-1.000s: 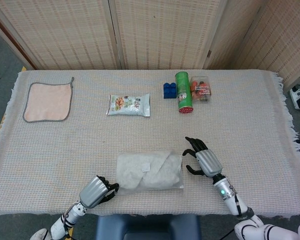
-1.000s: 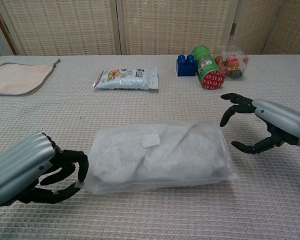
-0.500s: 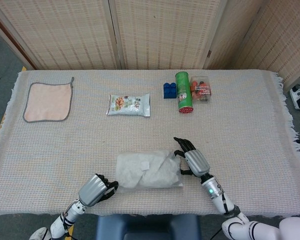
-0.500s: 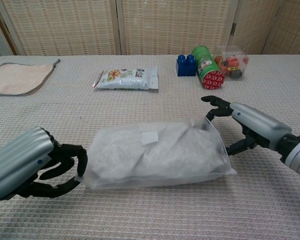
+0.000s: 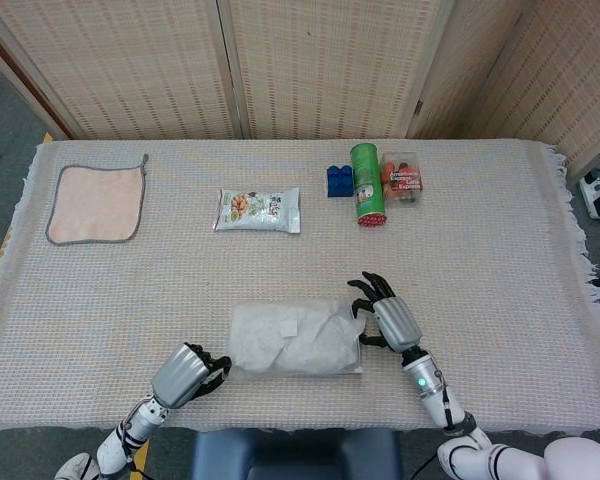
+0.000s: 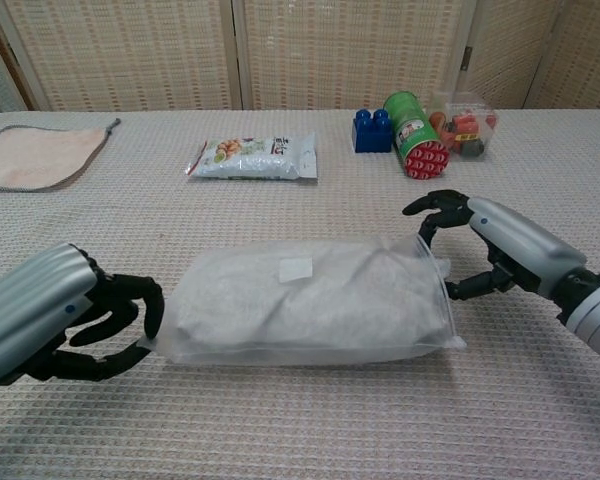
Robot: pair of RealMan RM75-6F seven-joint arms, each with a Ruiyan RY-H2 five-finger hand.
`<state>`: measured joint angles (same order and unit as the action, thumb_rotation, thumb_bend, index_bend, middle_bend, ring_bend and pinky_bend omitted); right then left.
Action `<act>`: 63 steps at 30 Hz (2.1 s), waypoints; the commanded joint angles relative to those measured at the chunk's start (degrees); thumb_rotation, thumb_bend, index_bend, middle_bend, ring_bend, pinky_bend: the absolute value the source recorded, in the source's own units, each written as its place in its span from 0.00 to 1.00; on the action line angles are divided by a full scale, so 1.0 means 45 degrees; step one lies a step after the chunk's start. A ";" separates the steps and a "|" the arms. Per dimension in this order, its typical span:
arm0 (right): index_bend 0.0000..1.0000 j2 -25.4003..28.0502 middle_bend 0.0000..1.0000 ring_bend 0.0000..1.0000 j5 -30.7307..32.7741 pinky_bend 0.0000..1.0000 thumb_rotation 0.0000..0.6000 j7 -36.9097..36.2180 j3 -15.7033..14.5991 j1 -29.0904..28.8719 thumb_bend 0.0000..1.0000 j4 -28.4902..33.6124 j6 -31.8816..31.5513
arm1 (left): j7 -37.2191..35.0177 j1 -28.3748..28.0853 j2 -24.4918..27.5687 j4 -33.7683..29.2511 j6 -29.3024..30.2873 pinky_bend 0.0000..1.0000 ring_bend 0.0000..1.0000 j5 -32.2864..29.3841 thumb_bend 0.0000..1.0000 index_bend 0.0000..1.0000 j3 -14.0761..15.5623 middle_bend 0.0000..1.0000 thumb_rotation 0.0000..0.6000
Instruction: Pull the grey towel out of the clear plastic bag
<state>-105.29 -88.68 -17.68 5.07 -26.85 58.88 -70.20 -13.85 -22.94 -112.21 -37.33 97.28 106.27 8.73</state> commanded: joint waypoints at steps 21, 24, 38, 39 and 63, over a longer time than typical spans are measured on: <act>0.79 0.3448 0.17 0.00 0.1611 0.00 1.00 0.0208 0.0971 0.1004 0.58 0.1020 -0.0640 | -0.0937 0.0109 0.1306 0.2431 -0.0485 1.00 1.00 -0.1663 0.58 0.67 -0.1150 1.00 1.00; 0.79 0.3636 0.17 0.00 0.1858 0.00 1.00 0.0166 0.1152 0.1114 0.58 0.0712 -0.0720 | -0.1048 0.0196 0.1381 0.2709 -0.0565 1.00 1.00 -0.1892 0.58 0.67 -0.1276 1.00 1.00; 0.21 0.4738 0.03 0.00 0.2019 0.00 1.00 -0.1125 0.0974 0.1514 0.40 0.0942 -0.0158 | -0.1403 0.0560 0.1650 0.2179 -0.1155 1.00 0.95 -0.2307 0.21 0.21 -0.1251 0.95 1.00; 0.10 0.4885 0.01 0.00 0.1956 0.00 1.00 -0.1059 0.0898 0.1535 0.37 0.1127 -0.0121 | -0.1333 0.0520 0.1815 0.1743 -0.1236 0.99 0.92 -0.2297 0.18 0.15 -0.1233 0.90 1.00; 0.00 0.9788 0.00 0.00 0.0829 0.00 1.00 0.6298 -0.0829 0.4769 0.08 0.8488 -0.4120 | 0.3625 0.2138 0.9433 -1.1592 -0.2271 0.19 0.11 -0.4247 0.15 0.09 -0.0888 0.20 1.00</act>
<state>-61.56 -84.28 9.53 1.88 -6.92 95.97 -87.06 -5.16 -18.18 -66.36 -92.40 79.11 88.42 5.99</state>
